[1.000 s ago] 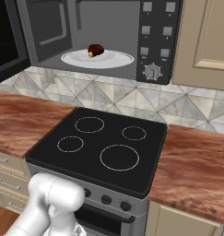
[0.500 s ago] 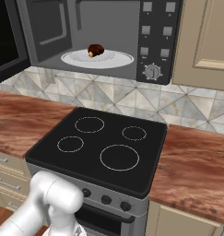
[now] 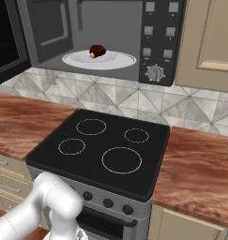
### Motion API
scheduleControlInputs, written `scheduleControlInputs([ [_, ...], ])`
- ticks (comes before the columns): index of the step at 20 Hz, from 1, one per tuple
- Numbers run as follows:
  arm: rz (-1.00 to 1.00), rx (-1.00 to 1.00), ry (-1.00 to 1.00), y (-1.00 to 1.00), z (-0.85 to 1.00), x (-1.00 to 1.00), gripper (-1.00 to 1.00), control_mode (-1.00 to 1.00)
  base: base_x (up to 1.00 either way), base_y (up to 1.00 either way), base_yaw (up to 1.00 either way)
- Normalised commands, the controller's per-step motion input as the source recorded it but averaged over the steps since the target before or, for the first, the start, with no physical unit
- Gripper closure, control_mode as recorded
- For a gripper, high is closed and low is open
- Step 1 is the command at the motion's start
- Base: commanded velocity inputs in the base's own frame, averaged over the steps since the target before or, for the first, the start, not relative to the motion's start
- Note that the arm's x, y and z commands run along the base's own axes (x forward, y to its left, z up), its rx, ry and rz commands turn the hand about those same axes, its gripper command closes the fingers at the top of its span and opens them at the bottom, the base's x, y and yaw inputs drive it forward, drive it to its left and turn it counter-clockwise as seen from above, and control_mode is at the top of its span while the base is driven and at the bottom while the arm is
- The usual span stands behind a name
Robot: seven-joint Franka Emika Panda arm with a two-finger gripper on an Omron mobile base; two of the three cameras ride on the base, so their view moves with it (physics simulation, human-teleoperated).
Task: Transport the steak from the fridge to the microwave and turn on the microwave.
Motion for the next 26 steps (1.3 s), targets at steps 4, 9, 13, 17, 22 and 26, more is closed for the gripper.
scheduleControlInputs([
  [4,-0.07,0.0,0.0,0.01,0.0,0.4,-1.0,-1.0,0.0,0.0,0.0],
  [9,-0.06,0.0,0.0,0.0,0.08,0.3,-1.0,-1.0,0.0,0.0,0.0],
  [13,-0.02,0.02,0.04,0.0,0.16,0.21,-1.0,-1.0,0.0,0.0,0.0],
  [17,0.0,0.05,0.03,0.0,0.29,0.08,-1.0,-1.0,0.0,0.0,0.0],
  [22,0.0,0.07,0.09,-0.05,0.42,0.0,-1.0,-1.0,0.0,0.0,0.0],
  [26,0.01,0.1,0.05,-0.29,0.31,0.0,-1.0,-1.0,0.0,0.0,0.0],
])
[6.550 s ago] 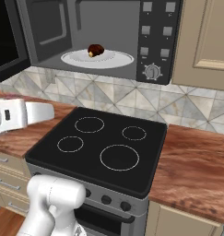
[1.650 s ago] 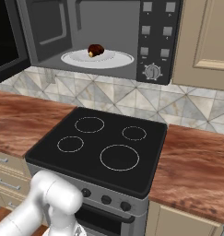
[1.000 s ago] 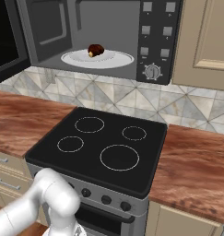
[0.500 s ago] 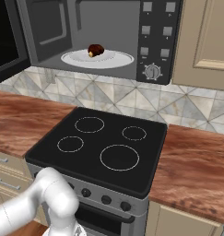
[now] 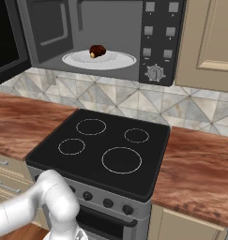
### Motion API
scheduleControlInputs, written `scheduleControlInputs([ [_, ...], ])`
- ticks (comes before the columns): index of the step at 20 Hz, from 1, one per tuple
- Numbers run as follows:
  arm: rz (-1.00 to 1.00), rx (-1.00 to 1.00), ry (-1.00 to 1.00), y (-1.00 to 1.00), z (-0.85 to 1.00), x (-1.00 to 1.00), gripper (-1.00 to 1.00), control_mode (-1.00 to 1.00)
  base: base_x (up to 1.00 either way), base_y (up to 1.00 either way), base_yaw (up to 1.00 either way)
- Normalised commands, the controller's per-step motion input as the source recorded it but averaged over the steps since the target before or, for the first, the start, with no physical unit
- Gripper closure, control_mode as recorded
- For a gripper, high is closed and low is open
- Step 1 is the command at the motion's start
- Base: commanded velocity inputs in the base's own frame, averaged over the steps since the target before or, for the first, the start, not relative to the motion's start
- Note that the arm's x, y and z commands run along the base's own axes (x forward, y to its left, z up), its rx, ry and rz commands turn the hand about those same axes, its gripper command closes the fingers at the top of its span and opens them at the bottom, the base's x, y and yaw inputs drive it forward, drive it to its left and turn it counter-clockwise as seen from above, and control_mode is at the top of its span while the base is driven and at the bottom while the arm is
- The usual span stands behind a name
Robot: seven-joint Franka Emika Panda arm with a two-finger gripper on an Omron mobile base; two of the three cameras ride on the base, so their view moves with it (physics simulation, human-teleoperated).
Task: Transport the steak from the fridge to the microwave and turn on the microwave.
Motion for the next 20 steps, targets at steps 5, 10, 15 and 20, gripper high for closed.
scheduleControlInputs([
  [5,0.07,0.15,0.02,-0.63,0.18,-0.02,-1.0,-1.0,0.0,0.0,0.0],
  [10,0.07,0.17,0.0,-0.72,0.25,-0.08,-1.0,-1.0,0.0,0.0,0.0],
  [15,0.08,0.18,0.0,-0.76,0.31,-0.15,-1.0,-1.0,0.0,0.0,0.0],
  [20,0.08,0.19,0.0,-0.81,0.37,-0.2,-1.0,-1.0,0.0,0.0,0.0],
])
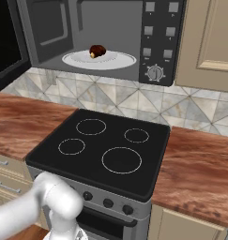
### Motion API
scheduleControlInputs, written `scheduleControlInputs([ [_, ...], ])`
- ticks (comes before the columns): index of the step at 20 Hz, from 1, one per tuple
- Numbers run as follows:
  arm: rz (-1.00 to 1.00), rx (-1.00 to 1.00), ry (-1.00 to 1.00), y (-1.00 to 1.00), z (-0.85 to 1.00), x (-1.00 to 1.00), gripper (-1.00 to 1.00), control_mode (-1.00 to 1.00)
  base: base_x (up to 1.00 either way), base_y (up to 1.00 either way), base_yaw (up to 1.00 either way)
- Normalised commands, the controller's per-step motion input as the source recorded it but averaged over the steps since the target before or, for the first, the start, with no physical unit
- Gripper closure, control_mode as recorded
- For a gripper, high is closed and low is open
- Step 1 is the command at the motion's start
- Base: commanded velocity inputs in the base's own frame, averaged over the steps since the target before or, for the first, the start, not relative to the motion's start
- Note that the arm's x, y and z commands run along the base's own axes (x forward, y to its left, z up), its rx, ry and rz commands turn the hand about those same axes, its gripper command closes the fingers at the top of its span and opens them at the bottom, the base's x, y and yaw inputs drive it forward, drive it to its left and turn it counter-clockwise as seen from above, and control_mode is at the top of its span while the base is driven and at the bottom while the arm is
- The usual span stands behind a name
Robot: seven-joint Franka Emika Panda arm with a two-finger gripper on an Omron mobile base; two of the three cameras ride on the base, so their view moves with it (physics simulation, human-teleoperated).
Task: Transport the steak from the fridge to the microwave and turn on the microwave.
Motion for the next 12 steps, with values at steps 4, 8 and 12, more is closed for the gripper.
scheduleControlInputs([
  [4,0.18,0.24,0.0,-0.99,0.13,-0.11,-1.0,-1.0,0.0,0.0,0.0],
  [8,0.28,0.25,0.0,-1.0,0.0,0.0,-1.0,-1.0,0.0,0.0,0.0],
  [12,0.32,0.23,-0.03,-1.0,0.0,0.0,-1.0,-1.0,0.0,0.0,0.0],
])
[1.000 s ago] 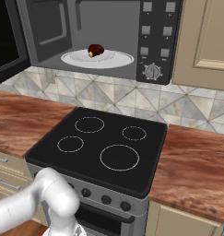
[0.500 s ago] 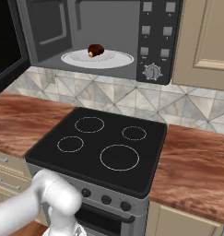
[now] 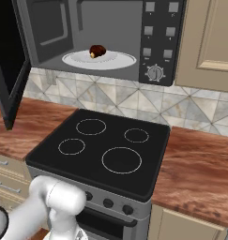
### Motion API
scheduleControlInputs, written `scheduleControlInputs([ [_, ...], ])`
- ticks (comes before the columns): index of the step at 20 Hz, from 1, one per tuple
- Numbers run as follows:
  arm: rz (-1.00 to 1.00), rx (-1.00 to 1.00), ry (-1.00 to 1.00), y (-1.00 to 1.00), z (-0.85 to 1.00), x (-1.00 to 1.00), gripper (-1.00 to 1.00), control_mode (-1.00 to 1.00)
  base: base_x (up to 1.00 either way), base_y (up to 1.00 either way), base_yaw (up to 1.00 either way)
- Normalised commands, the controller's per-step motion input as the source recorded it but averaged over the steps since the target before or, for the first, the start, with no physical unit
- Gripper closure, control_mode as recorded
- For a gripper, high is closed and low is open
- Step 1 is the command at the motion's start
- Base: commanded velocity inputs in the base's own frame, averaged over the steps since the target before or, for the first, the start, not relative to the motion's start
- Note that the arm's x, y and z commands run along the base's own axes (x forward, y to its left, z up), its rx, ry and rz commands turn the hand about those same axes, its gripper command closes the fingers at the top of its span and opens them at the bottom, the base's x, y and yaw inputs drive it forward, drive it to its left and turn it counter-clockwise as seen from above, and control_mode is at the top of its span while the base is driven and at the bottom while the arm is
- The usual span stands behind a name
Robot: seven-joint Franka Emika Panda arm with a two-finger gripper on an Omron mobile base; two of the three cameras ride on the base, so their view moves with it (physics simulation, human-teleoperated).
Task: Transport the steak from the fridge to the microwave and turn on the microwave.
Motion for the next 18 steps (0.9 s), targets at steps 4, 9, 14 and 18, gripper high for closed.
scheduleControlInputs([
  [4,0.36,0.22,-0.09,-1.0,0.0,0.0,-1.0,-1.0,0.0,0.0,0.0],
  [9,0.37,0.17,-0.13,-0.94,0.0,0.1,-1.0,-1.0,0.0,0.0,0.0],
  [14,0.39,0.13,-0.14,-0.84,0.0,0.27,-1.0,-1.0,0.0,0.0,0.0],
  [18,0.37,0.11,-0.14,-0.77,0.0,0.31,-1.0,-1.0,0.0,0.0,0.0],
])
